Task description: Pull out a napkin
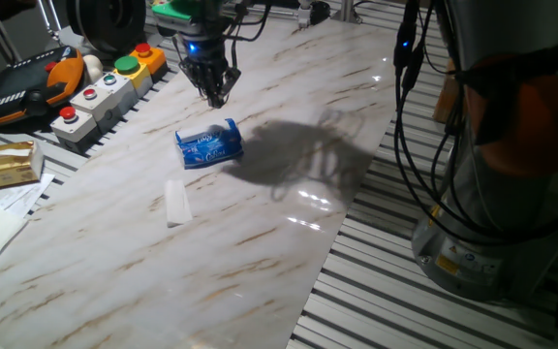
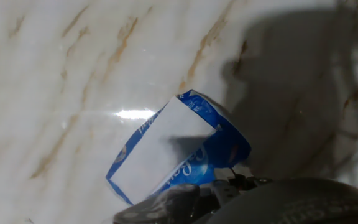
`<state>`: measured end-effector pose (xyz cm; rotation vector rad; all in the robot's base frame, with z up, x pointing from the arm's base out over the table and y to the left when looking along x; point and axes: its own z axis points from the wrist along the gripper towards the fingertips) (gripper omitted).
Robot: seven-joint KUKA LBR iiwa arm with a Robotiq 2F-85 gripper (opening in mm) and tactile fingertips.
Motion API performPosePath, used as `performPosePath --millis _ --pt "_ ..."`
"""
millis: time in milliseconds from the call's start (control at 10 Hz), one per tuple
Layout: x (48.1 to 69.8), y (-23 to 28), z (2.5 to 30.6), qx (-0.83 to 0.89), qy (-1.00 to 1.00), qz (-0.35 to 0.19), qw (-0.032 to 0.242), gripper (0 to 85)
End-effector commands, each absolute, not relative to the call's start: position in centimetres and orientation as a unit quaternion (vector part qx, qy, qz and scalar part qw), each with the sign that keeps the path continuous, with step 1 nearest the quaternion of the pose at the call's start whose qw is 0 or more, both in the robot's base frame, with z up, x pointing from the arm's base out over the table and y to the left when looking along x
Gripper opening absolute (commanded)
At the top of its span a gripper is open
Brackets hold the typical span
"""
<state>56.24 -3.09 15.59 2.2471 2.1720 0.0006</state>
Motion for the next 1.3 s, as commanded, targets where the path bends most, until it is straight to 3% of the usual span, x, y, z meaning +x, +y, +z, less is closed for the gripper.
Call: performPosePath --millis 0,800,1000,1200 --pt "56.5 -3.0 15.3 0.733 0.68 0.001 0.014 0.7" --pt "58.9 -3.9 12.9 0.798 0.602 0.004 0.028 0.7" --pt "58.7 -3.9 12.7 0.802 0.597 0.01 0.017 1.0" --pt "58.8 -3.9 12.5 0.807 0.591 0.02 0.011 11.0"
